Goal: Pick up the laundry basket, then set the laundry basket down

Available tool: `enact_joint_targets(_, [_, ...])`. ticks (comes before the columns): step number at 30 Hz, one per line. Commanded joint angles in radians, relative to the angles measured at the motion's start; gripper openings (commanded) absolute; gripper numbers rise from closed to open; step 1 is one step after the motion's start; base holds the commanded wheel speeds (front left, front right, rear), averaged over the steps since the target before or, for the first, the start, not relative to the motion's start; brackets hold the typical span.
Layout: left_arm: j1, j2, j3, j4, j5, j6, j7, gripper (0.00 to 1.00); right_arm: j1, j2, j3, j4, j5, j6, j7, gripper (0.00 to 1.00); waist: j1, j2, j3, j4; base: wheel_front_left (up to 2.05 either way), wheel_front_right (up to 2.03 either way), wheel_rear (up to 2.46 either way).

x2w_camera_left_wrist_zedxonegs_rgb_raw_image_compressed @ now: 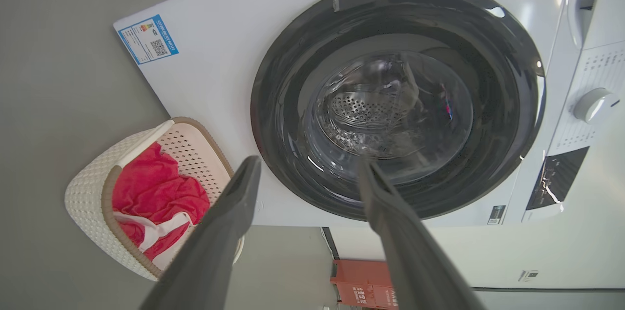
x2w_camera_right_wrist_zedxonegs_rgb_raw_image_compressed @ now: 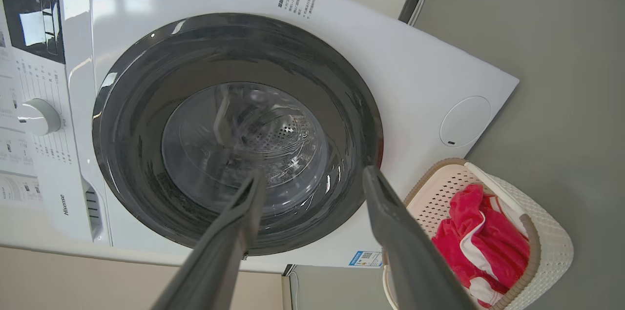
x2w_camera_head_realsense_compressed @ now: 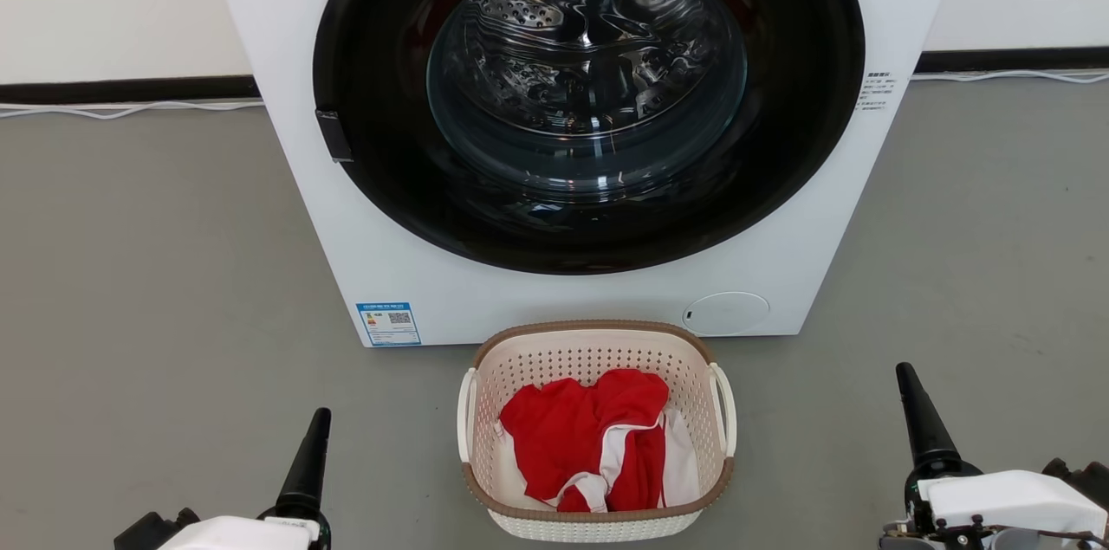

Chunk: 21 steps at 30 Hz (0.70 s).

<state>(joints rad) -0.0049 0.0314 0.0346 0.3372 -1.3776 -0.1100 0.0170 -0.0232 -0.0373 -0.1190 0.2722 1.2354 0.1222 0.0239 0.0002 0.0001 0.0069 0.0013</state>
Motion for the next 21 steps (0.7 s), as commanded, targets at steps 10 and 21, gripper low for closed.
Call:
enact_joint_targets(10, [-0.042,0.008,0.003,-0.021,0.147,0.014,-0.035,1.0,-0.021,-0.009,0.02,-0.039,-0.179,0.003,-0.041,1.0,-0.0001,-0.0001,0.004,0.0,0.0,0.0,0.0])
enact_joint_targets(21, [-0.046,0.01,0.008,-0.02,0.292,0.02,-0.067,1.0,-0.031,-0.015,0.032,-0.037,-0.329,0.004,-0.074,1.0,-0.0001,-0.0001,0.005,-0.002,0.0,0.0,0.0])
